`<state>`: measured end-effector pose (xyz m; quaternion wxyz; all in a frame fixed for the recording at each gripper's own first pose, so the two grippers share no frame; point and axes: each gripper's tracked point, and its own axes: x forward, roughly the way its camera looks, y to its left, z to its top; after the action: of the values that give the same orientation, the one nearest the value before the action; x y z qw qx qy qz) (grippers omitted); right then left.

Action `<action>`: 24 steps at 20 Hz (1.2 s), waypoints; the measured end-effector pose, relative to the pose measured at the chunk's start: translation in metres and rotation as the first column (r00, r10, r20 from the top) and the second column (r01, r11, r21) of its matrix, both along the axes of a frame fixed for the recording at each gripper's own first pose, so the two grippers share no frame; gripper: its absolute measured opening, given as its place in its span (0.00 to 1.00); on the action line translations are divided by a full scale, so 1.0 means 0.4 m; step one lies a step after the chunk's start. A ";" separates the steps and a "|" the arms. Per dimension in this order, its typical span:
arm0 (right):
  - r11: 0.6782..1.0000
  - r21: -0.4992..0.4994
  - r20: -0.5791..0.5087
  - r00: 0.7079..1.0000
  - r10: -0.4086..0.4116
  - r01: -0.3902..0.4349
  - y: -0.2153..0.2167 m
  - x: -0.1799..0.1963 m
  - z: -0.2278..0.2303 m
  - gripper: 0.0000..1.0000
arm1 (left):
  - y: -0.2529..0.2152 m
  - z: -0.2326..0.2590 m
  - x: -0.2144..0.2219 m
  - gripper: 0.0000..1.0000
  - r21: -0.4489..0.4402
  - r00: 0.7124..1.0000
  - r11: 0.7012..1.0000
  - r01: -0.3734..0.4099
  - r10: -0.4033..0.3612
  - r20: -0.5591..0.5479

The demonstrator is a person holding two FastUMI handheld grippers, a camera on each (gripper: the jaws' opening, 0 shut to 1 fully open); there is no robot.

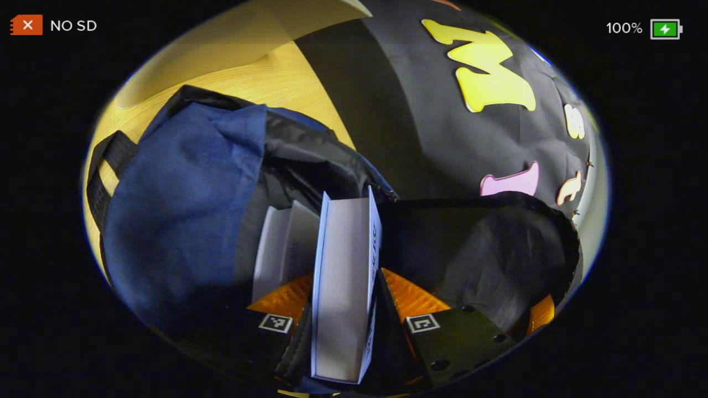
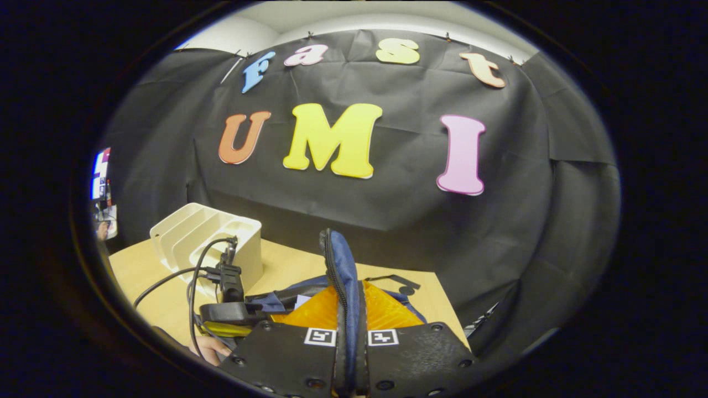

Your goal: Open the schoolbag, grab two books from the bookshelf and put them into the schoolbag.

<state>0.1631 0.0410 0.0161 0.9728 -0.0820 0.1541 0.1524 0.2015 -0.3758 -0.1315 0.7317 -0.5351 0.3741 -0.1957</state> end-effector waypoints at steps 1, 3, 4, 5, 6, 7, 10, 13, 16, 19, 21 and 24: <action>1.000 0.010 -0.015 1.000 -0.004 0.004 -0.005 -0.001 -0.013 0.10 | 0.005 0.001 -0.001 0.69 -0.003 1.000 1.000 0.002 -0.002 -0.001; 1.000 0.017 -0.026 1.000 -0.017 0.017 -0.019 0.002 -0.023 0.06 | 0.003 0.000 -0.003 0.65 0.027 1.000 1.000 0.013 -0.014 0.010; 1.000 0.015 -0.026 0.999 -0.021 0.022 -0.024 0.003 -0.025 0.06 | 0.003 -0.001 -0.009 0.67 0.056 0.999 0.998 0.028 -0.029 0.024; 1.000 0.011 -0.024 0.999 -0.023 0.024 -0.026 0.000 -0.027 0.06 | 0.003 -0.004 -0.014 0.68 0.092 0.998 0.995 0.043 -0.047 0.039; 1.000 0.009 -0.022 0.999 -0.028 0.029 -0.030 0.001 -0.028 0.06 | 0.008 -0.009 -0.018 0.71 0.132 0.997 0.990 0.056 -0.062 0.048; 1.000 0.002 -0.020 0.999 -0.030 0.030 -0.033 -0.003 -0.033 0.06 | 0.011 -0.012 -0.021 0.72 0.166 0.995 0.984 0.070 -0.080 0.054; 0.999 -0.009 -0.024 0.999 -0.034 0.034 -0.040 -0.008 -0.039 0.07 | 0.021 -0.008 -0.032 0.77 0.226 0.990 0.968 0.106 -0.123 0.062; 0.999 -0.022 -0.037 0.999 -0.036 0.035 -0.045 -0.012 -0.055 0.06 | 0.038 -0.009 -0.049 0.78 0.245 0.988 0.961 0.126 -0.143 0.053; 0.999 -0.028 -0.047 0.998 -0.046 0.045 -0.057 -0.015 -0.069 0.06 | 0.082 -0.029 -0.070 0.78 0.319 0.988 0.939 0.129 -0.148 0.035; 0.997 -0.049 -0.057 0.997 -0.055 0.052 -0.065 -0.021 -0.092 0.06 | 0.132 -0.049 -0.080 0.84 0.398 0.989 0.911 0.112 -0.143 0.049; 0.997 -0.046 -0.066 0.996 -0.064 0.061 -0.071 -0.029 -0.109 0.07 | 0.161 -0.050 -0.091 0.85 0.393 0.989 0.913 0.106 -0.137 0.051; 0.995 -0.048 -0.080 0.992 -0.093 0.089 -0.082 -0.035 -0.126 0.07 | 0.204 -0.048 -0.111 0.84 0.401 0.990 0.911 0.097 -0.130 0.057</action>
<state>0.1491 0.0084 -0.0345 0.9695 -0.0901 0.2010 0.1078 0.1569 -0.2943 -0.1507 0.8272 -0.3443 0.4061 -0.1797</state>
